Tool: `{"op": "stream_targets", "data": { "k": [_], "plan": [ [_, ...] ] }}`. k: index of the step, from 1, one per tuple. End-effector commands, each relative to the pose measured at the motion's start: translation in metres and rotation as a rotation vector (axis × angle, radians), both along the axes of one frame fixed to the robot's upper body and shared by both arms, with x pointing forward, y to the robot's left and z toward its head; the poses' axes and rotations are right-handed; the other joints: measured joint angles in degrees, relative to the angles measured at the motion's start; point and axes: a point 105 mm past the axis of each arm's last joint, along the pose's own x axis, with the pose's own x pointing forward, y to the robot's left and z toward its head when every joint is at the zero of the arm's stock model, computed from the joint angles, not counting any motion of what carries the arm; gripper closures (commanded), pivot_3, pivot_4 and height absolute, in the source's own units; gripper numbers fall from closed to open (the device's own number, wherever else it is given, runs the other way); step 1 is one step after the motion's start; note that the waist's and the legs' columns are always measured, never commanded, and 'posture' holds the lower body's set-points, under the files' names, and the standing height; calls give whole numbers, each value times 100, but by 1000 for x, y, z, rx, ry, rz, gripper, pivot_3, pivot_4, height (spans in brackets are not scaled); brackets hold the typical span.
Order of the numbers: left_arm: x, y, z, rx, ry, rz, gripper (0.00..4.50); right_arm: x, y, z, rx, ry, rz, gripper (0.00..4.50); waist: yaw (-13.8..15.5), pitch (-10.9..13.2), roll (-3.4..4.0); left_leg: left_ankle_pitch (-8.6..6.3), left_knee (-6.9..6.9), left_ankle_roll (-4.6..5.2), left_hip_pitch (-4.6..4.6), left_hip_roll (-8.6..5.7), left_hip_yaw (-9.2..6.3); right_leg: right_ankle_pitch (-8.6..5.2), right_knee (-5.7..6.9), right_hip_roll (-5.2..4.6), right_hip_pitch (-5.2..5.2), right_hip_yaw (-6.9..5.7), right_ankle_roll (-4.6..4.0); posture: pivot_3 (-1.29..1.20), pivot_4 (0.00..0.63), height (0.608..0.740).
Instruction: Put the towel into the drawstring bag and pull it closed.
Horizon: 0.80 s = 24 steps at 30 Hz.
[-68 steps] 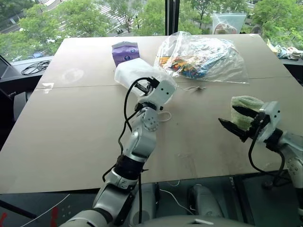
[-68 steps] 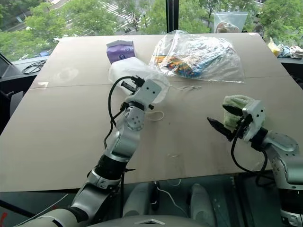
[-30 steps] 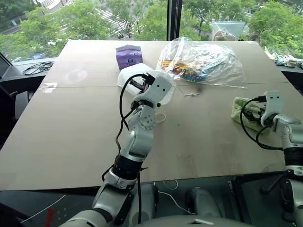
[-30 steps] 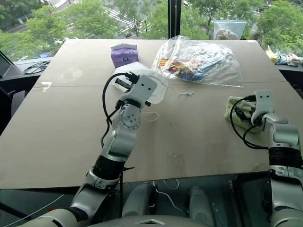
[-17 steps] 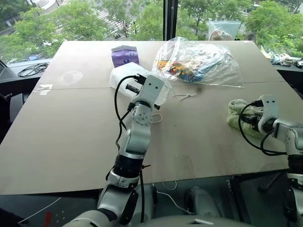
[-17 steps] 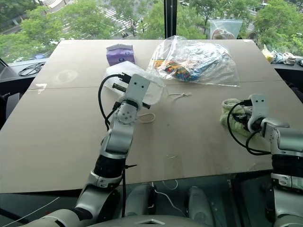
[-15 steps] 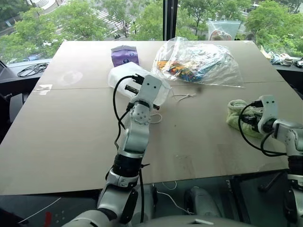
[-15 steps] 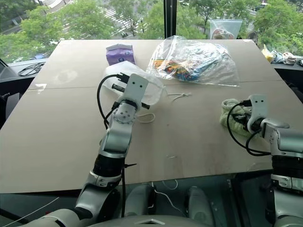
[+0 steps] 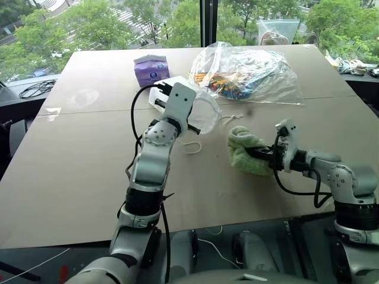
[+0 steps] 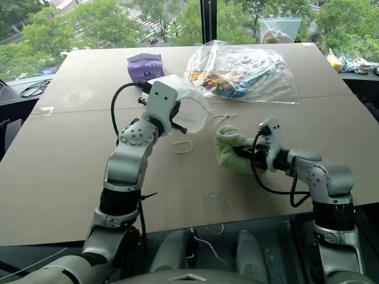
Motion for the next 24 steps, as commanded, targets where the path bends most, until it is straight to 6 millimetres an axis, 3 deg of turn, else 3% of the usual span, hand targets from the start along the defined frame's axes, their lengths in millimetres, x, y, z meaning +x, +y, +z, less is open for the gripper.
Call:
{"op": "stream_targets", "data": {
  "k": [1, 8, 15, 24],
  "plan": [
    [-8, -5, 25, -29, -67, -69, 4500, 1, 19, 27, 40, -73, 8, 4375, 4, 0, 0, 0, 0, 0, -2, 0, -2, 3, -1, 0, 0, -2, 6, 0, 150, 740],
    [-16, -8, 34, -119, -55, -130, 4500, 8, 49, 26, 33, -64, -20, 4375, 57, 1, 1, 1, 2, 0, -24, -12, -6, 5, -4, -7, -11, -8, 9, 0, 150, 740],
    [-24, -15, 38, -116, -42, -206, 4500, 15, 65, 31, 45, -72, -54, 4375, 29, 1, 2, 1, 3, 0, -24, -14, -8, 5, -2, -6, -11, -10, 10, 0, 150, 740],
    [-42, -29, 31, -73, 3, -333, 4500, 53, 58, 37, 150, -12, -311, 4375, -9, 3, 6, 2, 2, -1, -24, -14, -8, 6, -2, -5, -11, -10, 11, 0, 150, 740]
  ]
}}
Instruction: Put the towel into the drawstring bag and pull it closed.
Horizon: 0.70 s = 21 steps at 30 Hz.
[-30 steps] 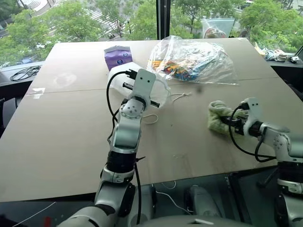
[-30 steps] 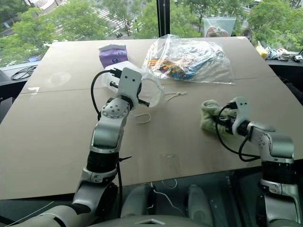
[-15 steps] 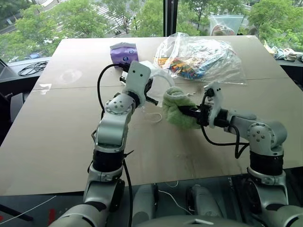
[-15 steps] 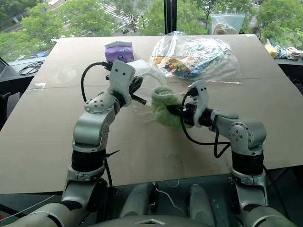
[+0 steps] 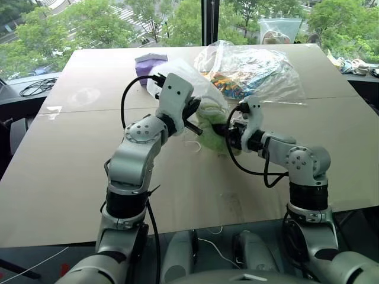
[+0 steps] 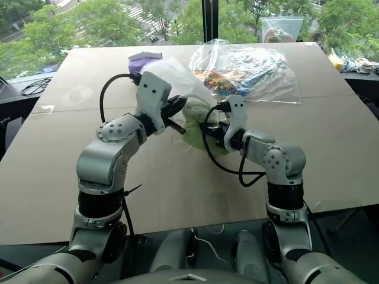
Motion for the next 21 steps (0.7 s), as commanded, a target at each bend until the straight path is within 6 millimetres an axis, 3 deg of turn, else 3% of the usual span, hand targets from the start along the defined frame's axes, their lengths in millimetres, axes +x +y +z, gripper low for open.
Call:
{"op": "stream_targets", "data": {
  "k": [1, 4, 9, 13, 15, 17, 19, 21],
  "plan": [
    [-10, -7, 8, 10, -32, -51, 4500, 14, -7, 12, 61, -14, -103, 4375, -2, 0, 0, 0, 0, 0, 0, 0, 0, 0, 0, 0, 0, 0, 0, 0, 150, 740],
    [-10, -8, 6, 15, -21, -58, 4500, 17, -5, 15, 115, 1, -117, 4375, -3, 1, 2, 0, 0, 0, 0, 0, -1, 0, 0, 0, 0, 0, 0, 0, 150, 740],
    [-11, -9, 0, 43, -3, -72, 4500, 25, -8, 45, 399, 38, -153, 4375, -5, 8, 11, 0, -1, 0, 0, 0, 0, 0, 1, 1, -1, 1, 0, 0, 150, 740],
    [-13, -12, -4, 65, 10, -98, 4500, 24, -8, 48, 521, 101, -133, 4375, -9, 9, 14, 0, -2, 0, 0, 0, -1, 0, -1, 0, 0, -1, 0, 0, 150, 740],
    [-15, -12, -5, 78, 13, -111, 4500, 11, 6, 38, 416, 98, -40, 4375, -18, 16, 24, 0, -2, 0, 0, 0, 0, 0, -1, 0, 0, 1, 0, 0, 150, 740],
    [-16, -13, -4, 80, 11, -121, 4500, -8, 20, 20, 206, 66, 70, 4375, -49, 18, 29, 0, -6, 0, 0, 0, 0, 0, -1, 1, -3, 4, -1, 0, 150, 740],
    [-16, -13, -1, 67, 10, -131, 4500, -17, 23, 4, 65, 33, 111, 4375, -43, 23, 35, 0, -11, 0, -1, 1, -1, -1, -2, 3, -6, 3, -1, 0, 150, 740],
    [-17, -14, 1, 44, 5, -144, 4500, -18, 22, 1, 43, 13, 113, 4375, -31, 23, 35, 0, -11, 0, -1, 0, -1, -1, -2, 2, -6, 4, -2, 0, 150, 740]
  ]
}}
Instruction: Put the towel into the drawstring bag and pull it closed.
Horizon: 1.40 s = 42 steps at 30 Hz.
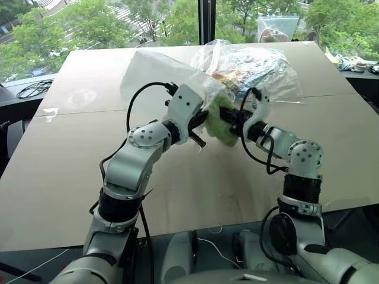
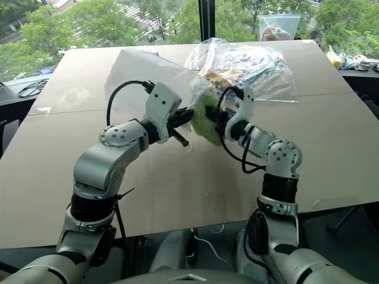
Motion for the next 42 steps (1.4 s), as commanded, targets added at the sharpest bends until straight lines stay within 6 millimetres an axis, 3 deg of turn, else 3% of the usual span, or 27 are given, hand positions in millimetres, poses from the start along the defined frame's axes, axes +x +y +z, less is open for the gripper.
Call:
{"op": "stream_targets", "data": {
  "k": [1, 3, 5, 9, 13, 17, 18, 20, 23, 25, 26, 29, 30, 31, 33, 35, 36, 37, 39, 40, 42],
  "plan": [
    [-8, -7, 20, -82, -68, -61, 4500, -5, 9, 17, 12, -119, 31, 4375, 9, 1, 0, 0, 1, 0, 0, 0, 1, 0, 0, 0, 0, 1, 0, 0, 150, 740],
    [-13, -10, 25, -173, -72, -118, 4500, 17, -6, 31, 146, -95, -121, 4375, 19, 3, -1, 0, 4, 1, 0, 0, 0, 1, 0, 0, 1, 1, 2, 0, 150, 740],
    [-15, -10, 21, -166, -50, -130, 4500, 25, -12, 35, 195, -77, -170, 4375, 19, 3, 0, 0, 10, 1, 0, 1, 0, 2, 2, 0, 2, 1, 3, 0, 150, 740],
    [-26, -16, 15, -172, -17, -215, 4500, -10, 14, 28, 85, -141, 82, 4375, 32, 3, 0, 0, 6, 0, 0, -1, 1, 1, -6, -2, 5, -2, 2, 0, 150, 740],
    [-32, -16, 15, -198, 13, -259, 4500, 23, -13, 33, 243, -64, -181, 4375, -1, 7, 2, 0, 2, 0, -10, 0, 3, 2, -3, 0, -6, 3, 2, 0, 150, 740],
    [-31, -15, 14, -206, 26, -256, 4500, -17, 12, 40, 230, -127, 111, 4375, 39, 10, 6, 2, 11, -1, -9, -1, 0, 1, 1, -1, 2, -12, 2, 0, 150, 740],
    [-32, -15, 14, -208, 28, -260, 4500, -7, 5, 45, 301, -104, 30, 4375, 28, 10, 6, 2, 11, -1, -9, -1, -1, 1, 0, -3, 3, -10, 2, 0, 150, 740],
    [-33, -16, 14, -210, 34, -269, 4500, 20, -14, 36, 392, 11, -175, 4375, -3, 10, 7, 1, 11, 0, -9, -1, -5, 2, -1, -1, 1, -4, 2, 0, 150, 740],
    [-33, -17, 13, -217, 41, -276, 4500, -16, 11, 29, 265, -65, 78, 4375, 32, 17, 14, 1, 10, -1, -9, -1, -1, 1, 2, 0, 0, -8, 2, 0, 150, 740],
    [-33, -19, 14, -228, 45, -281, 4500, 6, -5, 42, 504, 16, -94, 4375, 14, 18, 13, 1, 9, -1, -10, -3, -2, 0, -3, -2, 2, -7, 2, 0, 150, 740],
    [-33, -19, 13, -230, 47, -282, 4500, 16, -13, 39, 580, 80, -171, 4375, 10, 20, 17, 1, 8, 0, -12, -2, -3, 1, -3, -1, -1, -3, 3, 0, 150, 740],
    [-33, -21, 12, -235, 53, -285, 4500, -19, 11, 42, 417, -59, 87, 4375, 31, 26, 21, 1, 11, 0, -11, -3, 1, 2, -2, -1, 3, -11, 3, 0, 150, 740],
    [-33, -21, 12, -239, 55, -286, 4500, -23, 11, 45, 467, -55, 107, 4375, 23, 27, 22, 1, 11, 0, -13, -3, 1, 2, -3, -1, 0, -8, 3, 0, 150, 740],
    [-34, -22, 12, -248, 60, -289, 4500, -9, 1, 51, 590, -11, 9, 4375, 19, 26, 21, 1, 10, 0, -12, -3, -2, 1, -3, -2, 0, -4, 3, 0, 150, 740],
    [-34, -22, 12, -260, 67, -293, 4500, 19, -17, 36, 757, 189, -190, 4375, 10, 25, 23, 1, 8, 0, -9, 0, -6, 2, 0, 2, 0, -2, 3, 0, 150, 740],
    [-34, -23, 11, -270, 78, -297, 4500, -10, -2, 45, 647, 52, 11, 4375, 28, 30, 25, 1, 10, 0, -6, -2, -3, 2, 2, 1, 4, -6, 3, 0, 150, 740],
    [-34, -24, 10, -275, 85, -301, 4500, -22, 2, 52, 690, 35, 88, 4375, 24, 32, 27, 1, 10, -1, -9, -4, 2, 1, 1, -1, 4, -11, 2, 0, 150, 740],
    [-35, -25, 9, -286, 93, -307, 4500, -11, -9, 56, 790, 66, 19, 4375, 16, 31, 26, 1, 9, 0, -11, -3, -1, 1, 0, -1, -2, -4, 3, 0, 150, 740],
    [-37, -27, 9, -302, 105, -318, 4500, 15, -22, 35, 916, 282, -142, 4375, 18, 28, 23, 1, 8, 0, -11, -3, -5, 2, -1, 0, 0, 2, 3, 0, 150, 740],
    [-37, -28, 8, -309, 110, -323, 4500, 12, -22, 34, 868, 244, -122, 4375, 22, 28, 23, 1, 10, 0, -8, -4, -5, 2, 0, 0, 5, -2, 3, 0, 150, 740],
    [-37, -30, 8, -325, 119, -327, 4500, 7, -28, 52, 1057, 243, -72, 4375, 18, 33, 29, 2, 11, 0, -8, -5, 0, 2, -1, -1, 4, -4, 3, 0, 150, 740]
  ]
}}
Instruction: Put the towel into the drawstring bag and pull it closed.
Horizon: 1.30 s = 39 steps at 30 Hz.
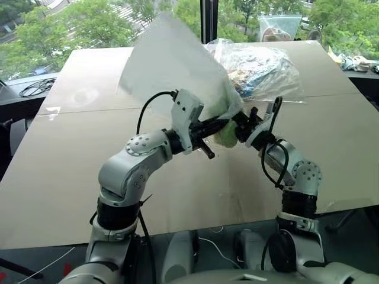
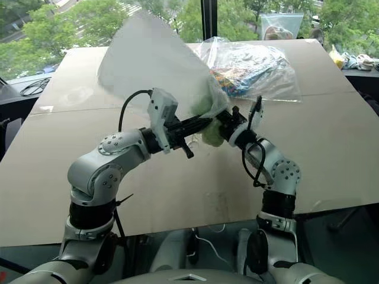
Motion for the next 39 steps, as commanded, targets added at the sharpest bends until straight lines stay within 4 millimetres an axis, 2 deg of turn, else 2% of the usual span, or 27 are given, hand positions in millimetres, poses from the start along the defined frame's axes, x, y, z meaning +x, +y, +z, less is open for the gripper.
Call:
{"op": "stream_targets", "data": {
  "k": [1, 4, 5, 6, 7, 9, 10, 12, 13, 15, 16, 17, 18, 20, 22, 23, 24, 25, 28, 30, 32, 36, 39],
  "plan": [
    [-4, -7, 6, -38, -4, -34, 4500, -5, 8, 38, 290, -46, 49, 4375, -9, 3, 3, 0, 0, 0, 0, 1, -1, 0, 1, 0, -3, 3, 0, 0, 150, 740],
    [-3, -7, 6, -57, 5, -33, 4500, -18, 35, 23, 86, -92, 116, 4375, -23, 3, 3, 0, 0, 0, 0, 1, -6, 0, 1, 1, -1, 4, 0, 0, 150, 740],
    [-3, -9, 6, -61, 6, -33, 4500, -20, 33, 34, 161, -124, 106, 4375, -40, 3, 3, 0, -2, 0, 0, 1, -4, 0, 1, 1, -5, 7, 0, 0, 150, 740],
    [-2, -9, 6, -62, 5, -34, 4500, -10, 20, 44, 299, -89, 40, 4375, -35, 3, 3, 0, -2, 0, 0, 2, -4, 0, 1, 3, -5, 8, 0, 0, 150, 740],
    [-1, -10, 7, -66, 2, -34, 4500, 3, 10, 43, 438, 14, -7, 4375, -22, 3, 3, 0, -3, 0, 0, 2, -6, 0, 2, 3, -6, 7, 0, 0, 150, 740],
    [4, -11, 13, -106, 6, -24, 4500, -6, 28, 49, 341, -46, 64, 4375, 32, 2, 1, 0, -2, 0, 0, 1, -8, 0, 0, 2, 2, -4, 0, 0, 150, 740],
    [7, -12, 16, -127, 10, -23, 4500, -11, 30, 56, 355, -79, 77, 4375, 20, 3, 1, 0, 3, 0, -1, -1, -5, 0, -4, 0, 6, -8, 0, 0, 150, 740],
    [9, -14, 20, -142, 10, -30, 4500, -1, 12, 67, 536, -31, 13, 4375, 0, 3, 1, 0, 5, 1, -2, -1, -8, 1, -4, 0, 3, 3, 1, 0, 150, 740],
    [11, -15, 21, -148, 11, -34, 4500, 6, 15, 59, 540, 38, -1, 4375, 2, 3, 1, 0, 5, 1, -2, -1, -10, 1, -4, 0, 3, 2, 1, 0, 150, 740],
    [17, -17, 23, -181, 30, -26, 4500, -5, 44, 52, 305, -19, 60, 4375, -1, 3, 1, 0, 5, 1, -2, -1, -11, 0, -4, 1, 4, -1, 1, 0, 150, 740],
    [18, -19, 24, -197, 39, -27, 4500, -5, 40, 57, 341, -37, 46, 4375, -26, 4, 3, 0, 4, 1, -2, 0, -10, 0, -4, 2, 3, 0, 1, 0, 150, 740],
    [19, -21, 24, -205, 41, -36, 4500, 2, 30, 60, 448, 21, 8, 4375, -38, 4, 3, 0, 2, 1, -2, 0, -7, 0, -2, 2, -2, 5, 1, 0, 150, 740],
    [18, -23, 24, -206, 42, -43, 4500, 5, 33, 56, 432, 48, 8, 4375, -23, 4, 2, 0, 1, 1, -2, 0, -8, 0, -1, 4, -3, 7, 1, 0, 150, 740],
    [19, -27, 22, -207, 48, -49, 4500, -3, 55, 41, 176, -12, 45, 4375, -17, 4, 2, 0, 1, 1, -2, 0, -6, 0, -1, 4, -1, 5, 1, 0, 150, 740],
    [19, -31, 20, -205, 56, -57, 4500, 8, 41, 39, 283, 56, -38, 4375, -33, 4, 3, 0, 0, 1, -2, 1, -2, 0, -1, 4, -3, 7, 1, 0, 150, 740],
    [19, -32, 19, -200, 58, -65, 4500, 21, 26, 31, 391, 178, -111, 4375, -13, 3, 2, 0, 0, 1, -2, 1, -4, 0, 0, 4, -4, 8, 1, 0, 150, 740],
    [18, -33, 17, -204, 66, -68, 4500, 27, 23, 22, 393, 248, -142, 4375, 31, 3, 1, 0, 1, 1, -2, 1, -5, 0, -1, 4, -2, 5, 1, 0, 150, 740],
    [18, -34, 16, -213, 75, -68, 4500, 28, 25, 19, 390, 289, -151, 4375, 42, 4, 0, 0, 6, 1, -3, -1, -1, 0, -2, 1, 5, -7, 1, 0, 150, 740],
    [16, -39, 9, -215, 97, -70, 4500, 25, 37, 33, 452, 355, -136, 4375, 1, 4, 2, 0, 7, 1, -4, -1, -5, 1, -4, -2, 2, 5, 1, 0, 150, 740],
    [15, -41, 4, -211, 103, -65, 4500, 29, 37, 37, 455, 411, -173, 4375, -14, 5, 2, 0, 5, 1, -4, -1, -4, 1, -5, -1, 0, 8, 2, 0, 150, 740],
    [17, -42, 3, -228, 114, -49, 4500, 31, 35, 44, 452, 426, -199, 3325, -17, 5, 2, 0, 2, 1, -4, 0, -5, 1, -3, 2, -3, 7, 1, 0, 150, 740],
    [23, -39, -4, -228, 132, -10, 4500, 30, 34, 55, 412, 436, -214, 1694, -17, 5, 2, 0, 2, 1, -4, 1, -4, 0, 2, 5, -6, 8, 1, 0, 150, 740],
    [27, -35, -5, -244, 137, 13, 4500, 23, 42, 47, 208, 409, -195, 302, -17, 5, 3, 0, 2, 1, -4, 1, -2, 0, 0, 3, -6, 9, 1, 0, 150, 740]
  ]
}}
